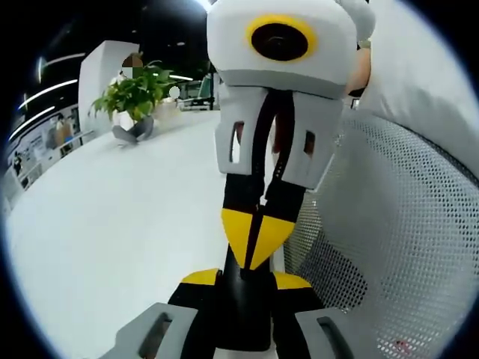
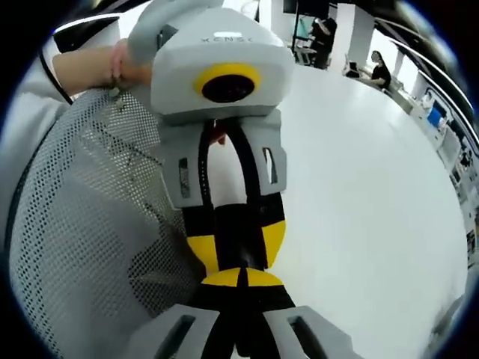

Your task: Press the specified remote control buttons in sequence, fully releasing each button before pressing the next.

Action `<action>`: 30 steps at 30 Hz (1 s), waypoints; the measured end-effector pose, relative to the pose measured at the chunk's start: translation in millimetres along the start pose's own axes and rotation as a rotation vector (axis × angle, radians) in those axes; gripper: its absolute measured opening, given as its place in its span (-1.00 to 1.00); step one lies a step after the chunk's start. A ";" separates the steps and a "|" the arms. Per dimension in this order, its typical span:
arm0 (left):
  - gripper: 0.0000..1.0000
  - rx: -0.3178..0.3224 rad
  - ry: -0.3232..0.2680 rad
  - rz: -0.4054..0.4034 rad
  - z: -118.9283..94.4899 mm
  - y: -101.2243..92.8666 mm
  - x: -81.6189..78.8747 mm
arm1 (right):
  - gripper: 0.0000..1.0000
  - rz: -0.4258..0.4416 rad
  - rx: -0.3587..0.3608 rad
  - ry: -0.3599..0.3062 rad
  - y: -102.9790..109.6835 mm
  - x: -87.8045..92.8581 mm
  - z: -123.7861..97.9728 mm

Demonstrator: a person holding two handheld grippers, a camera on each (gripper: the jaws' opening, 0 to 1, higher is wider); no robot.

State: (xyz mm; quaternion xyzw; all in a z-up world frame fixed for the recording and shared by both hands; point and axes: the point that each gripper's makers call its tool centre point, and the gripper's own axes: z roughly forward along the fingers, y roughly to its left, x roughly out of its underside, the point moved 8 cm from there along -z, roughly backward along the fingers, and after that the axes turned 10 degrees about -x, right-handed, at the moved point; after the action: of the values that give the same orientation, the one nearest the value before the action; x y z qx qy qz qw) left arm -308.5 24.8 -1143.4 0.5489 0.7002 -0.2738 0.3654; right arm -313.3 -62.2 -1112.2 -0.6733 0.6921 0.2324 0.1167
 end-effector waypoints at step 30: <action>-0.51 -0.008 0.006 0.020 -0.1 -1.0 -0.7 | -1.00 0.038 0.022 -0.074 0.7 -1.3 -2.3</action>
State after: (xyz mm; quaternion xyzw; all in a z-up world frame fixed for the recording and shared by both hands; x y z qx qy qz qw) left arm -309.4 24.3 -1142.8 0.5553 0.6967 -0.2658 0.3681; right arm -313.5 -62.2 -1109.4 -0.6497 0.7025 0.2516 0.1453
